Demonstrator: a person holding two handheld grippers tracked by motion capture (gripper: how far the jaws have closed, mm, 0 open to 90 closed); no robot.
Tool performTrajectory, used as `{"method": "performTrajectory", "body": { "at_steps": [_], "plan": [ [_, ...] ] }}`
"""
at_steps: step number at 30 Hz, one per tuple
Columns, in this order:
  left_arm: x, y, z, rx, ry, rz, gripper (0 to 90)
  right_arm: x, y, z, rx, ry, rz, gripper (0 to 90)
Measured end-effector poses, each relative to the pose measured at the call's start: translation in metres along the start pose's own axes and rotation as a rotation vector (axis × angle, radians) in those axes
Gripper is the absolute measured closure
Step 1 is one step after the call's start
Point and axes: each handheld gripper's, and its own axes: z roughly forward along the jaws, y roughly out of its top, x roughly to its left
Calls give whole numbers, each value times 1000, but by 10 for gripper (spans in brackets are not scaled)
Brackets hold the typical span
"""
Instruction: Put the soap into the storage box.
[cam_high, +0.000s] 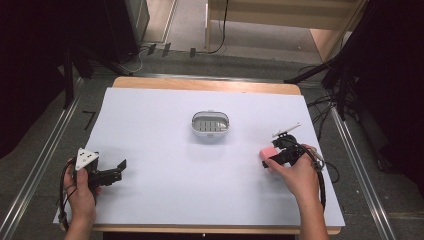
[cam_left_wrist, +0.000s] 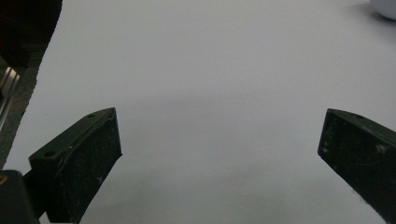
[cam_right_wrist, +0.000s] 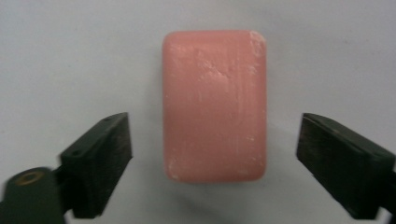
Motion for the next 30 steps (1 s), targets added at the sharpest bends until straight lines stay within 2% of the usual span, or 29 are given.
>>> {"method": "performTrajectory", "body": {
  "at_steps": [6, 12, 19, 25, 30],
  "plan": [
    [0, 0, 0, 0, 0, 0, 0, 2, 4, 3, 13, 21, -19, 218],
    [0, 0, 0, 0, 0, 0, 0, 1, 7, 7, 20, 31, 14, 243],
    [0, 0, 0, 0, -1, -1, 0, 2, 10, 12, 46, 13, 17, 296],
    [0, 0, 0, -1, -2, -1, 0, 3, 11, 16, 53, 8, 21, 302],
    [0, 0, 0, 0, -2, -1, 0, 2, 13, 20, 64, 0, 14, 378]
  ]
}}
